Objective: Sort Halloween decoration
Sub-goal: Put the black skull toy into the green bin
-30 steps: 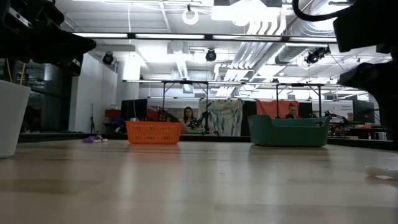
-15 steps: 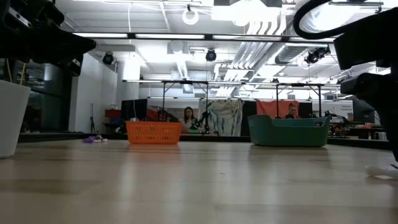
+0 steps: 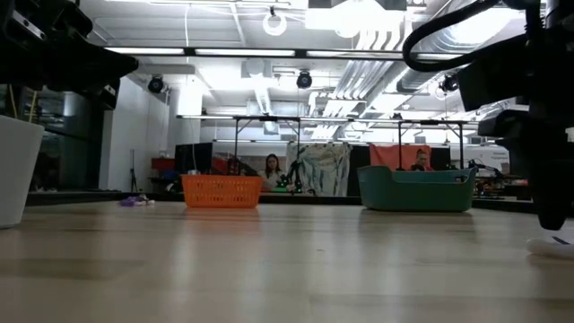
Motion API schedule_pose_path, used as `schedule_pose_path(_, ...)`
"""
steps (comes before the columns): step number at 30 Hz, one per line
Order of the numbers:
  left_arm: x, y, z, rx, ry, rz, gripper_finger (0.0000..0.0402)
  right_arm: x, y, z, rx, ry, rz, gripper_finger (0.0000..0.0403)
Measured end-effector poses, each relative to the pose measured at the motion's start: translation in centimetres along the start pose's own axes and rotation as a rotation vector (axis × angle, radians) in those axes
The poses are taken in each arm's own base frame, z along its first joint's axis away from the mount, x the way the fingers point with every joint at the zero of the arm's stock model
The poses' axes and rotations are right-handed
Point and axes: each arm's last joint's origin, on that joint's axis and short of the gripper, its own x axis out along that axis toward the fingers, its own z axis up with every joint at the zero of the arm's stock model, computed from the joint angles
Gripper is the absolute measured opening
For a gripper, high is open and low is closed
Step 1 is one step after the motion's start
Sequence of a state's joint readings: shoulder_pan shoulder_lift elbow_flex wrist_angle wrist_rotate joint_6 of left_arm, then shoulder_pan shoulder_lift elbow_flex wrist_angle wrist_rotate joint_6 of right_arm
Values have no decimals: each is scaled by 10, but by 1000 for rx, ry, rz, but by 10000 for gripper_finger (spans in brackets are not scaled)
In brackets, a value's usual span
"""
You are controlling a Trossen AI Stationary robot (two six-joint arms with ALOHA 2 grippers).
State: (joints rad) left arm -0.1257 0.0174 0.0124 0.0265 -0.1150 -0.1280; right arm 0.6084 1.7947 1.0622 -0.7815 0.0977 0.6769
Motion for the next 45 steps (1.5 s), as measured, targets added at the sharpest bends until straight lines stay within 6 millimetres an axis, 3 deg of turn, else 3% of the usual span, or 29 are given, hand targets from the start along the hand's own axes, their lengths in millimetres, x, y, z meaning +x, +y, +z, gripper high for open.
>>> schedule_pose_path(17, 0, 0, 0, 0, 0, 0, 0, 0, 1, 0, 0, 19, 26, 95)
schedule_pose_path(30, 0, 0, 0, 0, 0, 0, 0, -5, 4, 4, -23, -5, 57, 73)
schedule_pose_path(37, 0, 0, 0, 0, 0, 0, 0, -42, -7, 18, -35, -217, -6, 72)
schedule_pose_path(45, 0, 0, 0, 0, 0, 0, 0, -118, -61, 22, 149, -554, -54, 71)
